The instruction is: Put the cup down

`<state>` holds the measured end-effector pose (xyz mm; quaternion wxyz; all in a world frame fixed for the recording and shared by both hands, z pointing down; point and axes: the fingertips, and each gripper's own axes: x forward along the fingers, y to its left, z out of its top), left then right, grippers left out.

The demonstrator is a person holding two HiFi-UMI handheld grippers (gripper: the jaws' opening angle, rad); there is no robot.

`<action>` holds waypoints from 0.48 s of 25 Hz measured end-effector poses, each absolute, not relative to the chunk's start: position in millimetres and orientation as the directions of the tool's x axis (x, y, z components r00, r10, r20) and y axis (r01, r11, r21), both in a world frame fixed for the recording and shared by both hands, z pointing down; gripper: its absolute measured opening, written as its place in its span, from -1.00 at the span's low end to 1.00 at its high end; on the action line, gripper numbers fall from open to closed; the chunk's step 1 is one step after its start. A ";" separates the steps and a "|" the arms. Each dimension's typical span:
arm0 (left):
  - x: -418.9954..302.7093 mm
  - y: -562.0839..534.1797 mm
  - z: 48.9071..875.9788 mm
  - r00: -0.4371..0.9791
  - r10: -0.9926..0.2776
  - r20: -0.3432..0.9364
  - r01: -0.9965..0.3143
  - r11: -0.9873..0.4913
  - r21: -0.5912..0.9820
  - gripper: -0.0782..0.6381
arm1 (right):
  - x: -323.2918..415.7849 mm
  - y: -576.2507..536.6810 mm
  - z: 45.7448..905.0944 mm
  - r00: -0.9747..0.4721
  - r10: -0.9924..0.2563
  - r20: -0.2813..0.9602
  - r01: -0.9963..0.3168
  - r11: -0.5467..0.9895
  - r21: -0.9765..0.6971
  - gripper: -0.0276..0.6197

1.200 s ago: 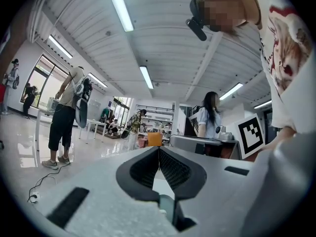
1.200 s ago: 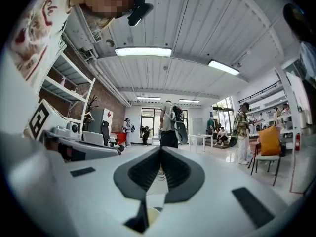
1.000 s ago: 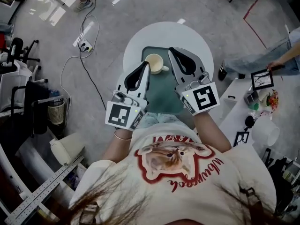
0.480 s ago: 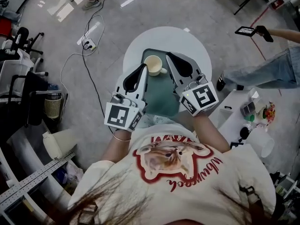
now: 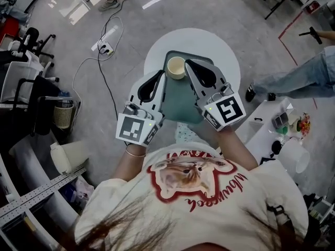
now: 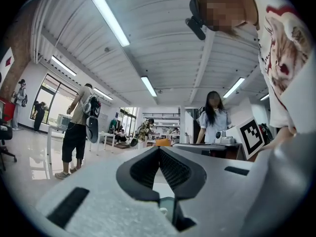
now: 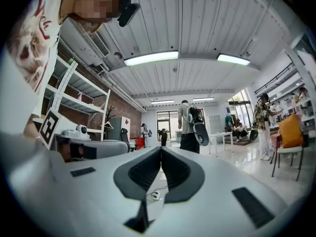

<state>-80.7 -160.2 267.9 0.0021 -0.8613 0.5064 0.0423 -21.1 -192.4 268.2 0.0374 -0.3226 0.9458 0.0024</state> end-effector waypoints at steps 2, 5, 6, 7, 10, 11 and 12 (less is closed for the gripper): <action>-81.5 -144.4 265.8 0.499 -0.862 -0.083 -0.864 -0.503 0.029 -0.74 | -25.0 -178.0 269.4 -0.785 -0.616 -0.065 -0.616 0.787 -0.026 -0.83; -87.4 -115.4 266.3 0.511 -0.855 -0.085 -0.857 -0.515 0.033 -0.74 | -32.4 -148.7 267.8 -0.779 -0.624 -0.065 -0.624 0.781 -0.022 -0.82; -90.5 -105.3 266.8 0.513 -0.854 -0.085 -0.855 -0.517 0.034 -0.75 | -34.9 -137.9 266.2 -0.776 -0.626 -0.069 -0.627 0.779 -0.016 -0.83; -93.6 -95.0 267.1 0.514 -0.853 -0.087 -0.854 -0.518 0.035 -0.75 | -37.0 -127.2 264.6 -0.773 -0.630 -0.073 -0.631 0.776 -0.012 -0.83; -101.8 -61.7 265.8 0.515 -0.853 -0.092 -0.854 -0.519 0.036 -0.74 | -42.6 -95.1 261.7 -0.763 -0.641 -0.083 -0.643 0.766 -0.008 -0.83; -104.3 -49.9 264.9 0.515 -0.852 -0.093 -0.853 -0.520 0.035 -0.75 | -45.3 -83.8 261.6 -0.761 -0.644 -0.083 -0.645 0.764 -0.005 -0.82; -106.6 -37.8 263.7 0.516 -0.851 -0.096 -0.853 -0.521 0.035 -0.74 | -48.5 -72.0 262.0 -0.760 -0.645 -0.080 -0.647 0.763 -0.002 -0.83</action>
